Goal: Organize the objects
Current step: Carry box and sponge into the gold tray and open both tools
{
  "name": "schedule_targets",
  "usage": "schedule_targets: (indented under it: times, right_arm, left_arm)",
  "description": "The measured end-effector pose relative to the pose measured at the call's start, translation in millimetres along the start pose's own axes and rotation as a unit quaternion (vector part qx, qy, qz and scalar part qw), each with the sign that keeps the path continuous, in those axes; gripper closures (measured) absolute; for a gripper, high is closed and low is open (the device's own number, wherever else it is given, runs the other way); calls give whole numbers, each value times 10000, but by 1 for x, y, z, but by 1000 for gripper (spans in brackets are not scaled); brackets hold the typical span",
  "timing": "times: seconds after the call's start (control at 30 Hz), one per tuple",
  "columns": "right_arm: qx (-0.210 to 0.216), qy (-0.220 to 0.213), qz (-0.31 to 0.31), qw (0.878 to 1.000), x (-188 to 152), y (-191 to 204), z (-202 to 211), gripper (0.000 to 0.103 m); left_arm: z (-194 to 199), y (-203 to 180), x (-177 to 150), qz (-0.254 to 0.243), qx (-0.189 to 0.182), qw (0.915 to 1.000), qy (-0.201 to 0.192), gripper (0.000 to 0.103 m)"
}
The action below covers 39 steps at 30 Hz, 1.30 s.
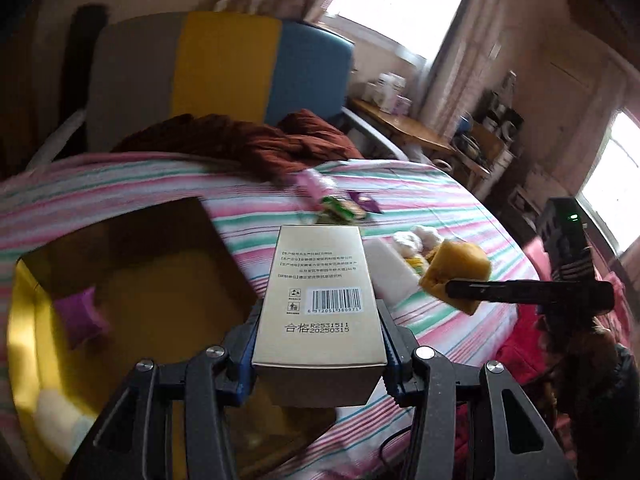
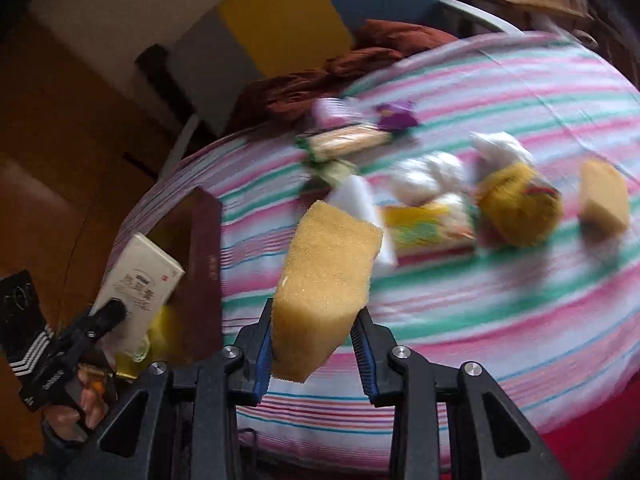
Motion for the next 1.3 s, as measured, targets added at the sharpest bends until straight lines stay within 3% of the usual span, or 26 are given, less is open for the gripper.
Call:
schedule_targets:
  times: [0.33, 0.53, 0.8, 1.3]
  right_arm:
    - [540, 358, 906, 9938, -10, 99, -36, 69]
    - [754, 638, 1318, 9864, -28, 138, -56, 69]
    - [729, 766, 1649, 9806, -30, 168, -76, 69]
    - [454, 705, 1910, 9780, -1, 190, -103, 69]
  left_arm:
    - [57, 98, -19, 917, 817, 9915, -420, 53]
    - [92, 146, -22, 1312, 1283, 9802, -749, 53]
    - [126, 195, -25, 1651, 1838, 9634, -1043, 53]
    - [106, 210, -17, 1681, 2045, 9595, -962, 53]
Point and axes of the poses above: each gripper's, at about its wrist camera, not at the fingertips, and z roughly against the way its jaws point, y to its left, x to its top, the point moved 8 cm from there along -z, roughly the way its jaws point, and after that the axes turned 6 degrees about -y, right-handed, at the moved point
